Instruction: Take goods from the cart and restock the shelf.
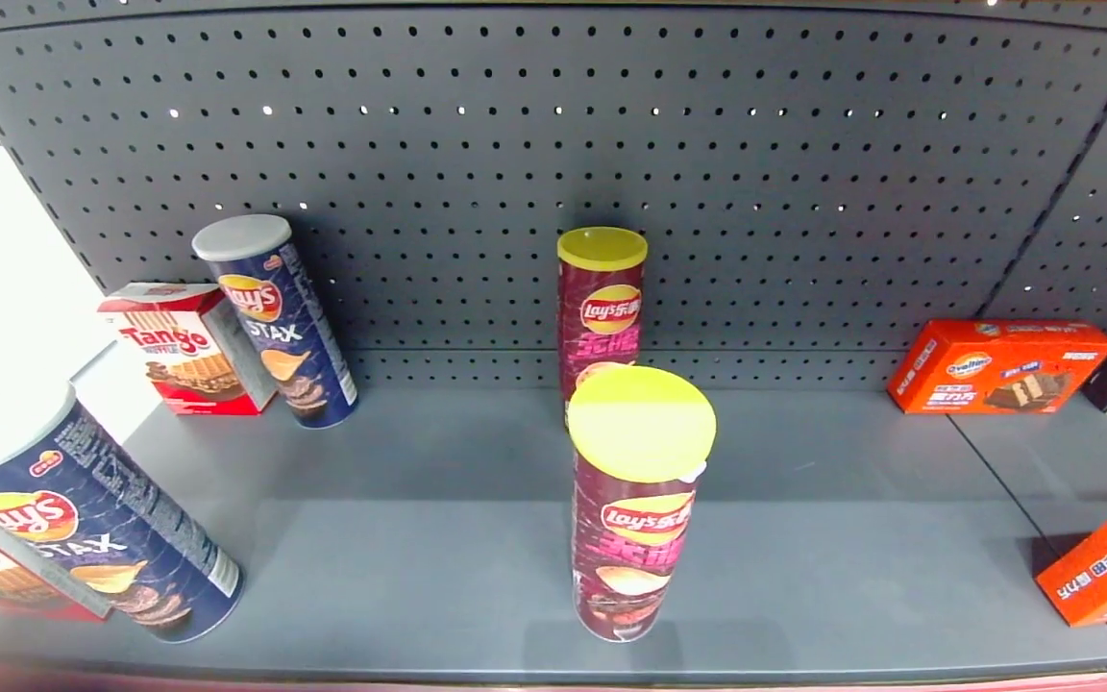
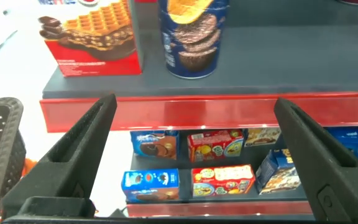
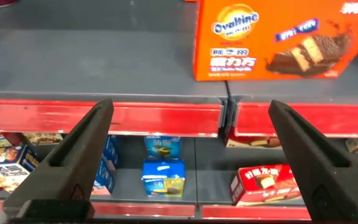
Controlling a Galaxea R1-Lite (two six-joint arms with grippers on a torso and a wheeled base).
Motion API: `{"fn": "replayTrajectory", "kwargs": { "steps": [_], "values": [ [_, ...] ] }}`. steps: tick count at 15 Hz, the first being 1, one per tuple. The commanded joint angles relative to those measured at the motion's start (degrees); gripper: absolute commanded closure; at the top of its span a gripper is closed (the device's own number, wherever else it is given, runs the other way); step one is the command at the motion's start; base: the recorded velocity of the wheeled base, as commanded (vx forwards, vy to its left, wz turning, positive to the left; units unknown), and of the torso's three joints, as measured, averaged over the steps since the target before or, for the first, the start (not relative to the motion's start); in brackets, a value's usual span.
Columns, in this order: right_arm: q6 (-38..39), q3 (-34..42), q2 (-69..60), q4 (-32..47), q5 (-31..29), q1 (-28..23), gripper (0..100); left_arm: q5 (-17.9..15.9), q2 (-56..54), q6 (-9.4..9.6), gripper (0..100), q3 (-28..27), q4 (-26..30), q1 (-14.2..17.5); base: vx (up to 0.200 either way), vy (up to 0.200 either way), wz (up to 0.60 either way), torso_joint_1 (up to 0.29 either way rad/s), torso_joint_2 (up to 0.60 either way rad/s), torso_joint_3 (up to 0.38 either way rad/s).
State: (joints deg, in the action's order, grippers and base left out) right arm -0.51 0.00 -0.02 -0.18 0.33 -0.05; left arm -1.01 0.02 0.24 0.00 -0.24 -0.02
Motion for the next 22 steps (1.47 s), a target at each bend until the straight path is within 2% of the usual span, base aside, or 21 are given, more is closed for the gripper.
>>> {"fn": "replayTrajectory", "kwargs": {
  "steps": [1,22],
  "values": [
    [-0.02,0.00,0.11,0.01,0.02,0.05,0,-0.04,-0.02,0.02,0,0.00,-0.02,0.02,0.000,0.000,0.00,0.000,0.00,0.000],
    [-0.02,0.00,0.11,-0.08,0.02,0.05,0,-0.04,-0.02,0.02,0,0.00,-0.02,0.02,0.000,0.000,0.00,0.000,0.00,0.000]
  ]
}}
